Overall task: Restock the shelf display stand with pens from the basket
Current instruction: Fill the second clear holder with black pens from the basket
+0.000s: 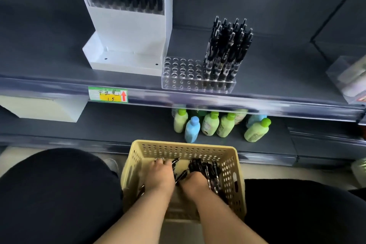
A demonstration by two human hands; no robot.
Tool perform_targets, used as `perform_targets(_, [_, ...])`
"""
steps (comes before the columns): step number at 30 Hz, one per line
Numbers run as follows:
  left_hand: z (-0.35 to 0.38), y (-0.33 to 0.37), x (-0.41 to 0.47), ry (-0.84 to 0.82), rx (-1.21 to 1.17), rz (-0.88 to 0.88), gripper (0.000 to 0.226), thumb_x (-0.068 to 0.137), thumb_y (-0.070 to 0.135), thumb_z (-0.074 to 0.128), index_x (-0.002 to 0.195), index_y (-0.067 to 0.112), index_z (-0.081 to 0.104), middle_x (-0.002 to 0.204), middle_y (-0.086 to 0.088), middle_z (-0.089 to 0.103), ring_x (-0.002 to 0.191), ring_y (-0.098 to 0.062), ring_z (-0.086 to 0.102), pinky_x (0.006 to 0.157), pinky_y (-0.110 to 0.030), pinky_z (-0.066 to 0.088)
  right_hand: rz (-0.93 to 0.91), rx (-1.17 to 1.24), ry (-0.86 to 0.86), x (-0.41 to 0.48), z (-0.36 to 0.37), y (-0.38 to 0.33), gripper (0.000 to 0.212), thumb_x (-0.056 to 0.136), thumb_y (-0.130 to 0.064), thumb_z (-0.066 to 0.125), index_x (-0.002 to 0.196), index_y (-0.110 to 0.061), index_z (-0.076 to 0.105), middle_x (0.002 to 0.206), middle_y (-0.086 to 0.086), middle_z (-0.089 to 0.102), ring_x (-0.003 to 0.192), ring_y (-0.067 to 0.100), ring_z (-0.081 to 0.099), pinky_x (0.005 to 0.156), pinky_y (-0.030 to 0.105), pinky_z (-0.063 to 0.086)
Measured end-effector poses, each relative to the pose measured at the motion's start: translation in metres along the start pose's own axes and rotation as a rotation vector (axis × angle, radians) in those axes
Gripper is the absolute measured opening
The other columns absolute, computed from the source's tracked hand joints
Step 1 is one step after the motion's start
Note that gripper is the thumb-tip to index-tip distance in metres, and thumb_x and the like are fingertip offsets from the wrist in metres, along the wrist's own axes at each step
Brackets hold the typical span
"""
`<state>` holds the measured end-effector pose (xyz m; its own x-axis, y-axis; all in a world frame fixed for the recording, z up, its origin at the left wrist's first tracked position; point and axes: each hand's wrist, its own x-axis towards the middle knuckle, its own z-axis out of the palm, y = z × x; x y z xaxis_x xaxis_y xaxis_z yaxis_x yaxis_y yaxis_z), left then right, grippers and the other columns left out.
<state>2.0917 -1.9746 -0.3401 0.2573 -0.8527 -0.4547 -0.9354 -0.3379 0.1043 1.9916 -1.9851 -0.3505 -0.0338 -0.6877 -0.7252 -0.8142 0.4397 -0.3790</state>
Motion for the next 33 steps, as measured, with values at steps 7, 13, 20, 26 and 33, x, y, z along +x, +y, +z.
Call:
perform_targets(7, [0.010,0.007,0.028,-0.039,-0.060,-0.059,0.033,0.097,0.013,0.033,0.125,0.017,0.048,0.131,-0.008,0.050,0.122,-0.024,0.045,0.098,-0.031,0.036,0.134,0.278,-0.012,0.036,0.018,-0.015,0.038,0.093,-0.036,0.054,0.105,-0.002,0.065,0.110,0.013,0.067,0.104,0.026,0.061,0.069,0.022,0.037])
perform_targets(13, [0.018,0.001,0.031,-0.021,-0.309,-0.124,0.024,0.095,0.025,0.042,0.114,0.022,0.057,0.120,-0.002,0.059,0.110,-0.022,0.054,0.088,-0.028,0.041,0.134,0.255,-0.014,0.037,0.014,-0.017,0.035,0.096,-0.029,0.045,0.109,-0.002,0.062,0.115,0.014,0.064,0.109,0.027,0.058,0.081,0.023,0.043])
perform_targets(20, [-0.007,0.002,-0.012,0.073,-0.607,-0.203,0.030,0.086,0.038,0.049,0.073,0.015,0.065,0.078,-0.003,0.065,0.071,-0.019,0.057,0.065,-0.028,0.041,-0.057,0.221,0.135,-0.012,-0.005,-0.025,0.029,0.093,-0.022,0.048,0.113,-0.004,0.057,0.118,0.013,0.063,0.114,0.027,0.056,0.087,0.023,0.041])
perform_targets(26, [-0.033,-0.002,-0.048,0.185,-0.671,0.027,0.021,0.090,0.028,0.054,0.110,0.026,0.053,0.104,0.003,0.065,0.094,-0.023,0.061,0.081,-0.029,0.048,-0.286,0.413,0.336,-0.064,-0.012,-0.024,0.004,0.092,-0.017,0.051,0.094,-0.014,0.052,0.087,0.001,0.062,0.081,0.019,0.057,0.068,0.022,0.038])
perform_targets(33, [-0.073,-0.014,-0.080,0.450,-0.954,0.082,0.014,0.087,0.027,0.064,0.100,0.023,0.063,0.091,0.014,0.064,0.086,-0.004,0.059,0.063,-0.010,0.038,-0.532,0.551,0.508,-0.109,-0.024,-0.031,0.013,0.095,-0.024,0.050,0.103,-0.017,0.057,0.090,-0.008,0.060,0.080,0.004,0.055,0.070,0.015,0.039])
